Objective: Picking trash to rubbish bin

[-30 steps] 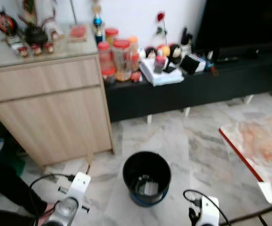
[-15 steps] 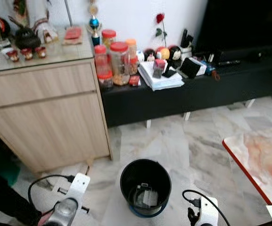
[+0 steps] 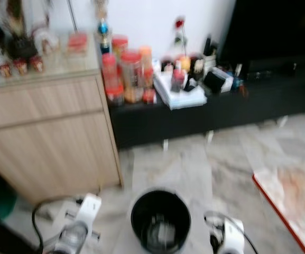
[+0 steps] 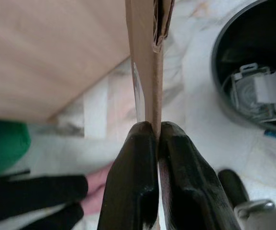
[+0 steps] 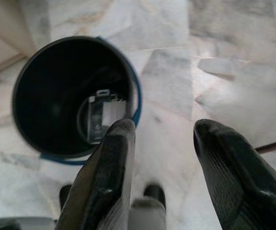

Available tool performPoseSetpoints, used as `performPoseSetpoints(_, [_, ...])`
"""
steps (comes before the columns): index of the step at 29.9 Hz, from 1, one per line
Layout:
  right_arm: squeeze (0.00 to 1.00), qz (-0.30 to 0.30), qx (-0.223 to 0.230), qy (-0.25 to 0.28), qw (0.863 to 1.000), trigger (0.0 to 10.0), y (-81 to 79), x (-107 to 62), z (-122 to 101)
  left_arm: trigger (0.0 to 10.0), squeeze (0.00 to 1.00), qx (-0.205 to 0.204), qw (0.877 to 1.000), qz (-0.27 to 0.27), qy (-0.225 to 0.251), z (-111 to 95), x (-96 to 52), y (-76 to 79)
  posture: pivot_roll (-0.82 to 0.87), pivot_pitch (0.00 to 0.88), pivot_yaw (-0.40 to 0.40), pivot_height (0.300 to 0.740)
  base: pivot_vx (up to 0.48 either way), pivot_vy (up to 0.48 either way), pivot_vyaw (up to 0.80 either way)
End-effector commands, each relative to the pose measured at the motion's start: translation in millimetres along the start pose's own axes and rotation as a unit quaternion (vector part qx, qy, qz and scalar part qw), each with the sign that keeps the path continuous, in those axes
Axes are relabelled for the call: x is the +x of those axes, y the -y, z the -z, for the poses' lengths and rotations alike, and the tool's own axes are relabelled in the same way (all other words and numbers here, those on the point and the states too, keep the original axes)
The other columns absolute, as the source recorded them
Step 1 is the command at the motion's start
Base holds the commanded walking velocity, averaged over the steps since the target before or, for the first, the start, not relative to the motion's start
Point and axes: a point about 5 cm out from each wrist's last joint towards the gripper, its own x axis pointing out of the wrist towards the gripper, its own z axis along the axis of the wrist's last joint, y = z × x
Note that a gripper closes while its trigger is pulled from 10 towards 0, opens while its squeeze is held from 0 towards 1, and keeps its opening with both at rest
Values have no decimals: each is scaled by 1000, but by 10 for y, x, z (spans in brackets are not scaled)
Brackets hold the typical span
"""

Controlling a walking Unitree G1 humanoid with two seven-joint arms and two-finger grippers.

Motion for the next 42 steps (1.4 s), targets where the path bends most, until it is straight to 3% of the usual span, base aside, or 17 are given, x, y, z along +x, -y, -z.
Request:
performPoseSetpoints(1, [0,5,-11,-3,1000,10000,78,-4,-10,10000,0,2,1000,9,8,-65,16,70,62,7,-1,740,341,0,0])
performPoseSetpoints(11, [0,-9,-24,16,1000,10000,75,22,-125,10000,0,4,1000,11,18,-134,31,75,58,6,-1,740,343,0,0])
performPoseSetpoints(20, [0,-53,-67,34,996,10000,-16,58,-275,10000,0,7,998,19,58,-371,69,83,56,9,-3,740,333,0,0])
performPoseSetpoints(22, [0,-79,-98,51,991,10000,-74,83,-409,10000,0,-3,996,46,79,-533,89,160,55,10,-4,740,0,0,0])
performPoseSetpoints(28, [0,-95,-110,58,988,10000,-113,92,-469,10000,0,-5,994,59,91,-618,95,214,49,11,-4,740,0,0,0])
performPoseSetpoints(31, [0,-144,-121,74,979,10000,-229,104,-601,10000,0,-7,987,97,131,-857,94,370,43,16,-9,740,0,0,0])
performPoseSetpoints(35, [0,-175,-130,79,973,10000,-305,104,-655,10000,0,-11,983,113,147,-955,86,445,38,18,-11,740,0,0,0])
performPoseSetpoints(38, [0,-197,-138,96,966,10000,-374,107,-781,10000,0,-4,971,166,174,-1105,52,623,33,23,-17,740,0,0,0])
performPoseSetpoints(42, [0,-210,-138,99,963,10000,-404,104,-811,10000,0,0,969,173,178,-1130,46,657,31,25,-19,740,0,0,0])
